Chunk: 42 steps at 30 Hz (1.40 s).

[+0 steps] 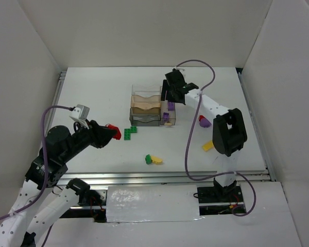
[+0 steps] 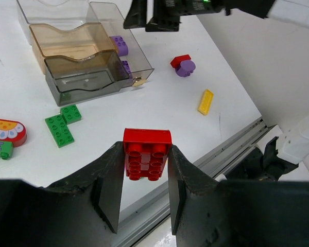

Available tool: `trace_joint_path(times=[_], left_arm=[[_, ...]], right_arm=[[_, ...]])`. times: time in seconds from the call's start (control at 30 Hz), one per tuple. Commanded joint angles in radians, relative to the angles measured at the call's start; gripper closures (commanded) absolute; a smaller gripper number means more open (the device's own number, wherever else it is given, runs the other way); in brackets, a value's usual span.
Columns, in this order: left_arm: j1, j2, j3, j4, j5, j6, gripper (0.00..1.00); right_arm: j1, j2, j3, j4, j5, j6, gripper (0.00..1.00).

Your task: Sort the legos into containers by color

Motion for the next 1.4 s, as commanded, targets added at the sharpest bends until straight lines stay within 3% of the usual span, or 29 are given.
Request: trace_joint_path(times=[0.0, 0.07, 0.2, 0.23, 0.27, 0.43, 0.5, 0.8, 1.07, 1.3, 1.37], left_arm=[[0.0, 0.03, 0.002, 0.036, -0.005, -0.009, 1.0], [0.0, 0.033, -0.007, 0.051, -0.002, -0.015, 1.0], [0.002, 0.044, -0.027, 0.082, 0.026, -0.026, 1.0], [0.002, 0.058, -0.026, 0.085, 0.032, -0.032, 1.0], [0.002, 0.064, -0.024, 0.087, 0.026, -0.034, 1.0], [0.002, 0.153, -0.007, 0.123, -0.064, -0.069, 1.0], [0.002, 0.232, -0.006, 0.162, -0.123, -0.112, 1.0], [-0.001, 0.689, 0.056, 0.602, -0.25, -0.072, 1.0], [-0.006, 1.039, 0.191, 0.76, -0.255, -0.054, 1.0], [-0.011, 1.17, 0.251, 0.769, -0.246, -0.061, 0.86], [-0.012, 1.185, 0.243, 0.783, -0.241, -0.061, 0.75]], right_arm=[[-0.018, -0.197, -0.086, -0.005, -0.028, 0.036, 0.26], [-0.023, -0.272, -0.224, 0.064, -0.109, 0.012, 0.26], [-0.02, -0.457, -0.462, 0.212, -0.418, -0.092, 0.26], [-0.02, -0.53, -0.516, 0.245, -0.562, -0.117, 0.26], [-0.017, -0.567, -0.591, 0.275, -0.589, -0.114, 0.21], [-0.015, -0.782, -0.709, 0.218, -0.372, 0.038, 0.21], [-0.015, -0.88, -0.746, 0.21, -0.379, 0.052, 0.21], [-0.015, -1.161, -0.772, 0.061, -0.241, 0.107, 0.15], [-0.02, -1.207, -0.797, 0.021, -0.325, 0.105, 0.15], [-0.023, -1.204, -0.806, 0.02, -0.365, 0.085, 0.15], [-0.022, -1.204, -0.809, 0.023, -0.355, 0.084, 0.14]])
